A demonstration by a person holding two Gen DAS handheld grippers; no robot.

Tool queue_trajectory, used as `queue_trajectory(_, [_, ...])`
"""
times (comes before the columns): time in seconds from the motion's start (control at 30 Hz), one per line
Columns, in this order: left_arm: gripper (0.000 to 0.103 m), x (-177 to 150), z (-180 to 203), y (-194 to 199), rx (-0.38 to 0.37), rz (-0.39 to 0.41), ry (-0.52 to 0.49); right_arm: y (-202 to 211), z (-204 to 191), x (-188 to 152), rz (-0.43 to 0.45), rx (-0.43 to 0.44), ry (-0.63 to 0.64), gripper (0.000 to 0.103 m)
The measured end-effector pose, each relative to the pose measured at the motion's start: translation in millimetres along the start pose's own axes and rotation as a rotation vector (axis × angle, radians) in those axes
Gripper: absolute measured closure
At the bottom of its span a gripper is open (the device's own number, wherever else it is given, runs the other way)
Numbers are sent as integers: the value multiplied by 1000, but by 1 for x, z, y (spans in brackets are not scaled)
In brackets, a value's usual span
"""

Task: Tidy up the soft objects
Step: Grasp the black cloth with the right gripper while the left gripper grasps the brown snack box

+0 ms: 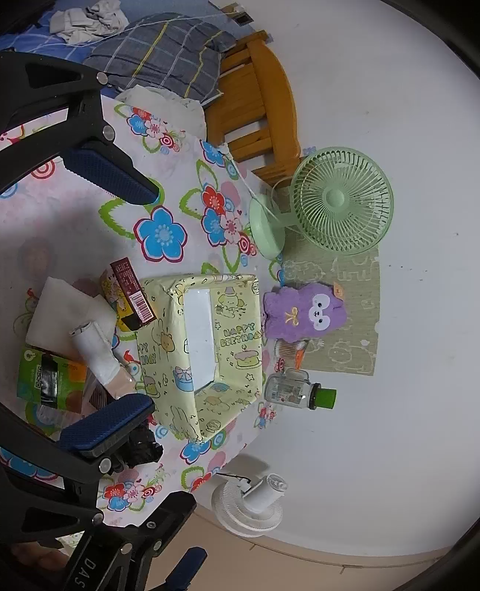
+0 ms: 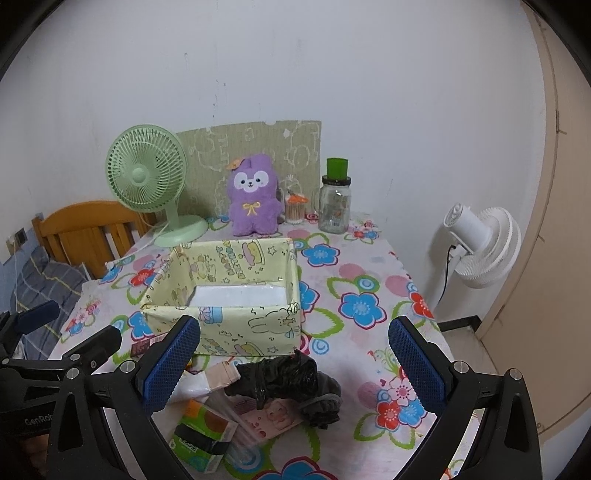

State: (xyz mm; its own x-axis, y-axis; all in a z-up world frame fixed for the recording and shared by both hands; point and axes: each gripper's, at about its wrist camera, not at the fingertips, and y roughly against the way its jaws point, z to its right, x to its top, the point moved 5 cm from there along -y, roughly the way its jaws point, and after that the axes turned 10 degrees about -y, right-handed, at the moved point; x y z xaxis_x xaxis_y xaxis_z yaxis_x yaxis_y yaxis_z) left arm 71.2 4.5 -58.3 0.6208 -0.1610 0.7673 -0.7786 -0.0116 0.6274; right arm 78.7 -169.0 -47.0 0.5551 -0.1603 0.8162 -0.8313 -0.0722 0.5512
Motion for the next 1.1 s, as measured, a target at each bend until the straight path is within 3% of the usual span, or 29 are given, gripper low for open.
queue_trajectory(0.43, [0, -6, -2, -34, -16, -84, 6, -36, 2, -10, -69, -3, -6, 0])
queue_trajectory(1.1, [0, -42, 1, -93, -32, -245, 29, -90, 3, -42, -210, -21, 11, 0])
